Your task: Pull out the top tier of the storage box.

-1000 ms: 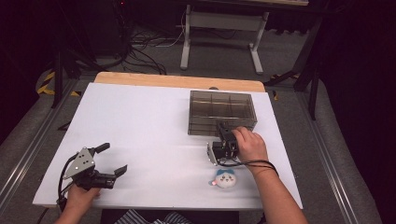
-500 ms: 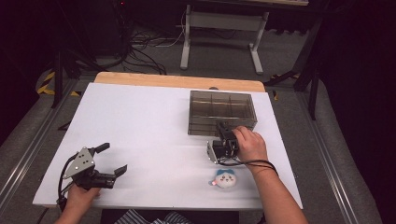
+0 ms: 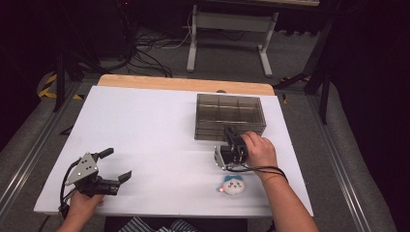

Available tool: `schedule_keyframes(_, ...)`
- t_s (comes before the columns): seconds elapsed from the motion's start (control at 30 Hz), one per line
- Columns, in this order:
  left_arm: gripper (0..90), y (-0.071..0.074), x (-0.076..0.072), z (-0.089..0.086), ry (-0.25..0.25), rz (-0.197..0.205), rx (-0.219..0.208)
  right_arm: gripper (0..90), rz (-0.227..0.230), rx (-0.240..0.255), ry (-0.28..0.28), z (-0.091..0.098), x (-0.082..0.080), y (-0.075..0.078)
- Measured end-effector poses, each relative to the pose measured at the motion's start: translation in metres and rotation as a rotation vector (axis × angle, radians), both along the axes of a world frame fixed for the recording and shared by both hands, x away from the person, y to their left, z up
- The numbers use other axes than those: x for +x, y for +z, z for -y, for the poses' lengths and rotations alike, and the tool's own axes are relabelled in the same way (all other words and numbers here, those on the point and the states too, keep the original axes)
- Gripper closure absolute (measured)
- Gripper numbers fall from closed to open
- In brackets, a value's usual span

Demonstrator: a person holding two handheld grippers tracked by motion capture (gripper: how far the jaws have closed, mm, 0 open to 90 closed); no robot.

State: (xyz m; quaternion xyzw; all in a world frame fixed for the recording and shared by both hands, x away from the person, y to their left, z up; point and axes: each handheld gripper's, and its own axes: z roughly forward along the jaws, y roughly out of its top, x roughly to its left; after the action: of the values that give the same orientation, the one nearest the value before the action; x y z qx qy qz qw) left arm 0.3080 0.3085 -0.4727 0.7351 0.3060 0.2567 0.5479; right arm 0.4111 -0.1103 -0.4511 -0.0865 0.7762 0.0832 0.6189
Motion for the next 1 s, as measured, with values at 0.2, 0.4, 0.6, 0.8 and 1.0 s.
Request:
schedule_keyframes(0.2, 0.5, 0.000, 0.000, 0.000, 0.001, 0.000, 0.001, 80.6, -0.014, 0.014, 0.004, 0.002, -0.010, 0.001)
schedule_keyframes(0.4, 0.4, 0.000, 0.000, 0.000, 0.004, -0.001, 0.003, 80.7, -0.008, 0.013, 0.023, 0.004, -0.017, 0.004)
schedule_keyframes(0.6, 0.4, 0.000, 0.000, 0.000, 0.005, 0.000, 0.001, 80.6, -0.016, 0.013, 0.028, 0.004, -0.023, 0.005)
schedule_keyframes(0.8, 0.4, 0.000, 0.000, 0.000, 0.005, 0.001, 0.002, 80.6, -0.026, 0.023, 0.023, 0.004, -0.031, 0.004)
schedule_keyframes(1.0, 0.4, 0.000, 0.000, 0.000, 0.005, -0.001, 0.003, 80.2, -0.034, 0.035, 0.030, 0.004, -0.032, 0.003)
